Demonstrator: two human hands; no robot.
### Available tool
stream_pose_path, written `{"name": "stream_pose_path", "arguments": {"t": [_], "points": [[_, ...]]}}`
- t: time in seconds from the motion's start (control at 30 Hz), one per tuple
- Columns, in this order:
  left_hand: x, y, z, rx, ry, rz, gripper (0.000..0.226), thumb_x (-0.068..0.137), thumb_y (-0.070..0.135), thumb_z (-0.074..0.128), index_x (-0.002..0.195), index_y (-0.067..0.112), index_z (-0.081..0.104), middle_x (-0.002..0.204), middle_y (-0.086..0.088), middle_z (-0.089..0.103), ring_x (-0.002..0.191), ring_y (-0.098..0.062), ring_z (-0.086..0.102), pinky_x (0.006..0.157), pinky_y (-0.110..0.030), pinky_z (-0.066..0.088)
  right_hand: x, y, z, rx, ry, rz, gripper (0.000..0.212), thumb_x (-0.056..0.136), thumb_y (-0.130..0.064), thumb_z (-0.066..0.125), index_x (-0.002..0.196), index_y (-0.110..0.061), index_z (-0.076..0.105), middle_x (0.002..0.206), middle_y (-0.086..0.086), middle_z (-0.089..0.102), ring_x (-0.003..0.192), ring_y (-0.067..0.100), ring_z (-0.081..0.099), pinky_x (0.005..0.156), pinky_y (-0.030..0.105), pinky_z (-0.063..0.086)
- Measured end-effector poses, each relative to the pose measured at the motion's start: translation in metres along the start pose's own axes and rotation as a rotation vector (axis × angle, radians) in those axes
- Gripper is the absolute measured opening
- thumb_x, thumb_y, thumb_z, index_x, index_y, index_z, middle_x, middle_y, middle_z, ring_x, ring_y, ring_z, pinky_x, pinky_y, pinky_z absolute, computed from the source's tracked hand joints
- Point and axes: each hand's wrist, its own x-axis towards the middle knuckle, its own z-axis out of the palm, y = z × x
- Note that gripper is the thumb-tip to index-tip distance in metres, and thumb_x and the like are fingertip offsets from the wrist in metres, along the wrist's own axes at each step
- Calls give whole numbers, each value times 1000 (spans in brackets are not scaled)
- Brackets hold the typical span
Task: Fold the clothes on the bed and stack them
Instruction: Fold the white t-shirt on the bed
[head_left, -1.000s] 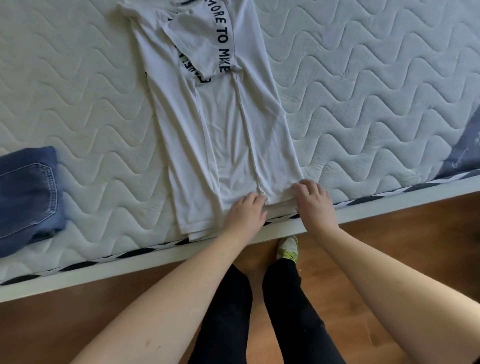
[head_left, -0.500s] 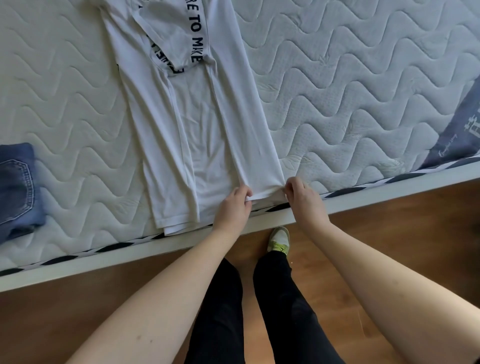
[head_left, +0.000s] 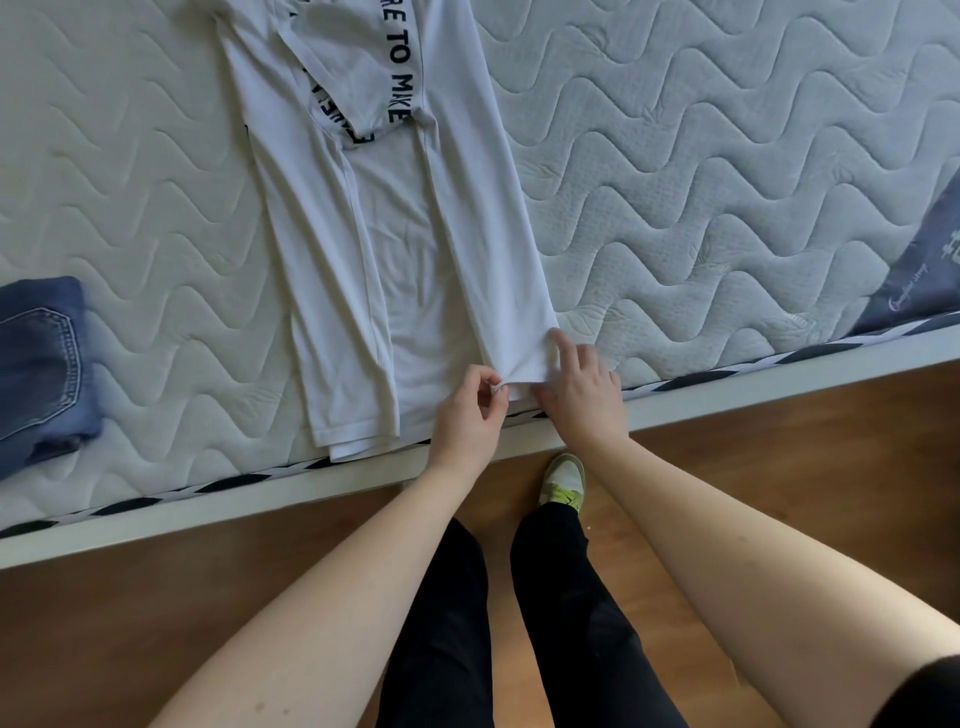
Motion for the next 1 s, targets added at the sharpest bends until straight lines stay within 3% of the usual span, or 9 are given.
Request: {"name": "stream_pose_path", "arguments": {"t": [0.2, 0.27, 0.37, 0.47, 0.53, 0.63, 0.73, 0.93, 1.0], "points": [[3, 4, -3, -36, 31, -29, 6, 95, 28, 57, 93, 24, 55, 80, 4, 67, 74, -12, 63, 69, -26, 50, -3, 9, 0, -14, -48, -94, 75, 87, -30, 65, 151, -23, 27, 119, 8, 52, 108, 31, 51, 88, 41, 39], [3, 4, -3, -59, 34, -34, 4, 93, 25, 60, 93, 24, 57, 80, 5, 67, 73, -9, 63, 68, -21, 49, -8, 12, -1, -19, -58, -130, 82, 83, -34, 71, 151, -24, 26, 119, 8, 51, 110, 30, 50, 89, 43, 41], [0, 7, -3, -80, 31, -22, 14, 87, 14, 66, 92, 26, 60, 75, 10, 61, 67, -1, 56, 61, -7, 43, -9, 10, 0, -9, -22, -92, 74, 87, -33, 65, 151, -22, 28, 118, 8, 52, 110, 30, 50, 88, 43, 39], [-3, 9, -3, -137, 41, -26, 20, 86, 11, 66, 90, 31, 61, 73, 12, 59, 64, 1, 54, 62, -6, 42, -7, 4, 2, 11, 1, -27, 63, 92, -27, 55, 150, -22, 30, 117, 8, 53, 109, 31, 51, 87, 42, 36], [-4, 11, -4, -174, 44, -24, 22, 87, 13, 66, 91, 34, 61, 74, 13, 60, 65, 0, 55, 62, -7, 42, -6, 2, 3, -5, 16, -12, 65, 93, -33, 56, 150, -21, 29, 117, 8, 53, 108, 32, 52, 88, 43, 37], [-2, 15, -6, -233, 29, -28, 21, 88, 16, 65, 92, 37, 63, 78, 7, 64, 73, -12, 63, 69, -20, 53, -9, 1, 4, -29, 25, -43, 81, 86, -52, 62, 152, -21, 27, 115, 8, 53, 107, 30, 52, 89, 44, 38], [-1, 21, -7, -288, 13, -36, 19, 88, 17, 64, 90, 36, 65, 82, -1, 66, 79, -24, 66, 79, -38, 57, -10, -4, 5, -30, 39, -34, 83, 84, -57, 61, 151, -24, 25, 112, 5, 52, 104, 27, 52, 90, 43, 36], [1, 25, -11, -325, 26, -21, 20, 86, 13, 63, 87, 33, 66, 72, 9, 60, 78, -27, 65, 75, -34, 55, -10, -6, 3, 1, 32, 105, 68, 87, -21, 53, 150, -22, 27, 119, 5, 51, 109, 27, 51, 91, 42, 31], [2, 21, -12, -280, 24, -12, 19, 86, 12, 63, 88, 30, 65, 73, 6, 60, 74, -16, 63, 71, -26, 53, -10, -1, 3, 0, 29, 134, 67, 87, -14, 52, 149, -23, 30, 120, 2, 54, 109, 25, 52, 89, 39, 30]]}}
